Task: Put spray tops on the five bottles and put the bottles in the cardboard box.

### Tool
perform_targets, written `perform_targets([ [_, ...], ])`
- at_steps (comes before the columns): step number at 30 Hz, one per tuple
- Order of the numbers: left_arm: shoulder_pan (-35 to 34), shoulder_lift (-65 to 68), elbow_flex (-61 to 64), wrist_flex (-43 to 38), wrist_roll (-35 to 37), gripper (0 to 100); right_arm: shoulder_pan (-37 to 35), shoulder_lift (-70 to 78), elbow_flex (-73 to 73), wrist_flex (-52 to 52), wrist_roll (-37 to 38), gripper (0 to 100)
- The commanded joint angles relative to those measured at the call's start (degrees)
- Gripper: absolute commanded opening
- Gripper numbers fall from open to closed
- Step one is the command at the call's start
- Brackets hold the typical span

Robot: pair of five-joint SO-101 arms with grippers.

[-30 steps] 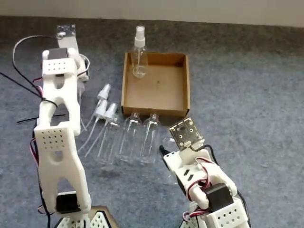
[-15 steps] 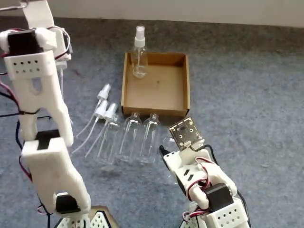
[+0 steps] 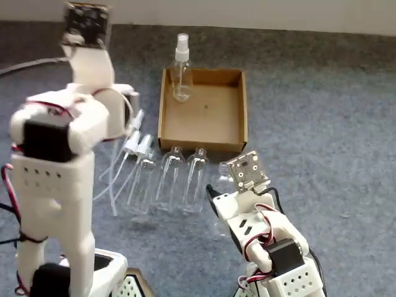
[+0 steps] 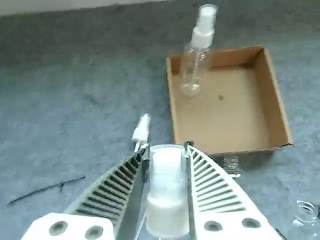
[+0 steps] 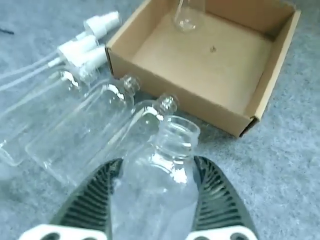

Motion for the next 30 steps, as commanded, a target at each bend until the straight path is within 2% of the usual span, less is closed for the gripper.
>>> perform_targets([
  [1,7.16,-6.99,11.91,-16.26,0.26,3,-2.51,-0.57,-0.75,-6.73,-0.79,0.3],
  [4,10.24,-8.48,15.60,-22.95,0.26,3,-6.29,-0.57,-0.66,-6.99,-1.14,0.3],
  [7,12.70,-8.66,15.69,-25.85,0.26,3,-9.71,-0.57,-0.04,-6.99,-1.05,0.3],
  [13,17.01,-8.75,15.78,-34.37,0.35,3,-10.42,-0.57,3.56,-11.12,-0.88,0.4],
  [21,23.87,-8.75,15.78,-35.52,0.00,4,-10.42,-0.57,4.62,-13.05,-0.79,0.4],
  [24,24.84,-8.48,16.31,-39.03,0.00,4,-10.42,-0.84,4.53,-13.05,-0.79,0.4],
  [28,24.84,-8.31,16.31,-42.99,0.00,4,-10.42,-7.25,4.79,-12.09,-0.53,0.4],
  [30,24.84,-8.22,16.48,-43.08,0.00,4,-10.51,-12.35,4.88,-8.48,1.23,0.4],
])
